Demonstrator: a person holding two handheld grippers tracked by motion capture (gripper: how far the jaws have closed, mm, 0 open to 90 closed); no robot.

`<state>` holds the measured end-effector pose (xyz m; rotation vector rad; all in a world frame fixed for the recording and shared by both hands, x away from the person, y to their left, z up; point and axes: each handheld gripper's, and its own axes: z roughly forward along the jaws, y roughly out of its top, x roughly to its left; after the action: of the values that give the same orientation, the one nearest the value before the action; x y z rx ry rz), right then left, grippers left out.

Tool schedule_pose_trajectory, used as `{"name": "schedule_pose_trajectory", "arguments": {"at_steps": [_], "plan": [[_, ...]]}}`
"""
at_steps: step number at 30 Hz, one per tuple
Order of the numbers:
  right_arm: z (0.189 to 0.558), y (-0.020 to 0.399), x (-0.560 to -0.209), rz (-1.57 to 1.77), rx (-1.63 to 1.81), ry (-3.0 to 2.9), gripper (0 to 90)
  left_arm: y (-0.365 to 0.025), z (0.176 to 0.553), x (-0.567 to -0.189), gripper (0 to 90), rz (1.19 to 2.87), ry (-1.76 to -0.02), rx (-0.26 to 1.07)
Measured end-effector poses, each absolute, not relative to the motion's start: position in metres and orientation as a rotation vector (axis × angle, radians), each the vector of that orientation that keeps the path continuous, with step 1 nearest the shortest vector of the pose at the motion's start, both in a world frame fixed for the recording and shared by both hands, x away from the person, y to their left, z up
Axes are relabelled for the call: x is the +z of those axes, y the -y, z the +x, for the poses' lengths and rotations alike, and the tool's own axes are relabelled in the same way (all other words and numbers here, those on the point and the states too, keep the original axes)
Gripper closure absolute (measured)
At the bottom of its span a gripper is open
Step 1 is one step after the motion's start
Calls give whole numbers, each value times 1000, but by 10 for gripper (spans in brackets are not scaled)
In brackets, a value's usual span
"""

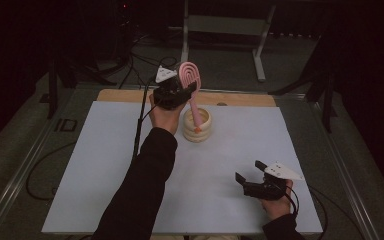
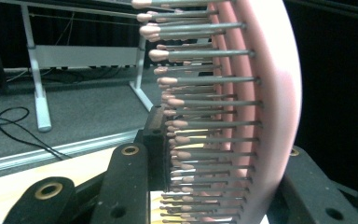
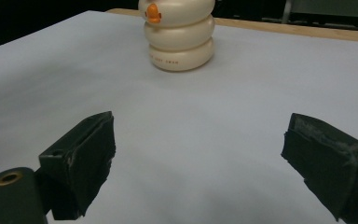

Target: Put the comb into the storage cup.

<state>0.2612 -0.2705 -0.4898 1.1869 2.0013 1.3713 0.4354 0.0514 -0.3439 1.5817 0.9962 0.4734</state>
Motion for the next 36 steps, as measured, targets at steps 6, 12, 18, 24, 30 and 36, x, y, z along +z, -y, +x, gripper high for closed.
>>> {"name": "schedule_pose_trajectory", "arguments": {"at_steps": [6, 12, 18, 24, 30, 36], "plan": [[261, 271, -490, 1187, 1375, -2000, 87, -47, 437, -347, 647, 1575, -1001, 478], [261, 270, -490, 1188, 1375, -2002, 87, -45, 440, -351, 647, 1566, -1013, 481], [262, 270, -490, 1190, 1377, -2002, 87, -41, 441, -354, 647, 1566, -1015, 486], [262, 270, -491, 1190, 1377, -2003, 87, -38, 443, -356, 647, 1565, -1008, 496], [262, 270, -491, 1192, 1377, -2003, 87, -38, 445, -359, 647, 1558, -1019, 507], [262, 270, -491, 1190, 1380, -2004, 87, -35, 447, -362, 647, 1557, -1021, 511]]}}
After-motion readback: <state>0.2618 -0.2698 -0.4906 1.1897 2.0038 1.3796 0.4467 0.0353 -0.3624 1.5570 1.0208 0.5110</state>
